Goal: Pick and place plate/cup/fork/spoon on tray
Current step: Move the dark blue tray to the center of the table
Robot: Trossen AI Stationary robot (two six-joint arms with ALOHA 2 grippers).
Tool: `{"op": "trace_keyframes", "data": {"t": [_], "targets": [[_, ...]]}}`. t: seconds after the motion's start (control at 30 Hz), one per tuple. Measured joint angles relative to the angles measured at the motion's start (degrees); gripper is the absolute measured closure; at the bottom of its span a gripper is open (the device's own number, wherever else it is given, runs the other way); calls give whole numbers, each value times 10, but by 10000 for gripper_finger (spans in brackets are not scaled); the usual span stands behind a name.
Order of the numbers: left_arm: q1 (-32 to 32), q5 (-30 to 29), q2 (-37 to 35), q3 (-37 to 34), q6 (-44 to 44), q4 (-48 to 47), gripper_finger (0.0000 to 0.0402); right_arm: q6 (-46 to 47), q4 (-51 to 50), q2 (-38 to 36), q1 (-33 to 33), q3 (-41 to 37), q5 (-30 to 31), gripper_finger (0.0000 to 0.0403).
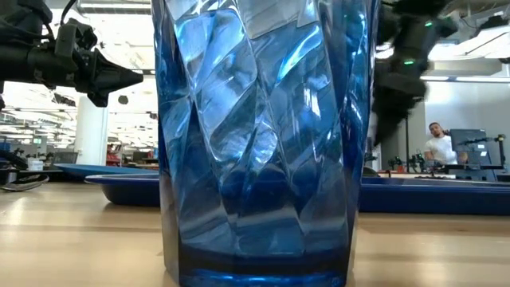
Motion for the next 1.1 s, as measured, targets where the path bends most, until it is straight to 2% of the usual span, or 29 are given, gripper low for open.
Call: {"op": "trace_keyframes", "data": {"t": [0.13,0.27,0.4,0.57,1.1], "targets": [[0,1,14,0,1,2,401,67,-149,-36,-14,0,11,393],[0,1,30,0,3,2,401,61,-224,-32,-28,-1,10,397],[0,1,42,0,3,2,401,21,-209,-27,-45,-26,-40,398],[0,1,47,0,3,2,401,-9,-197,-22,-48,-67,-70,397],[0,1,47,0,15,2,401,-15,-154,72,-24,-55,-70,397]]}}
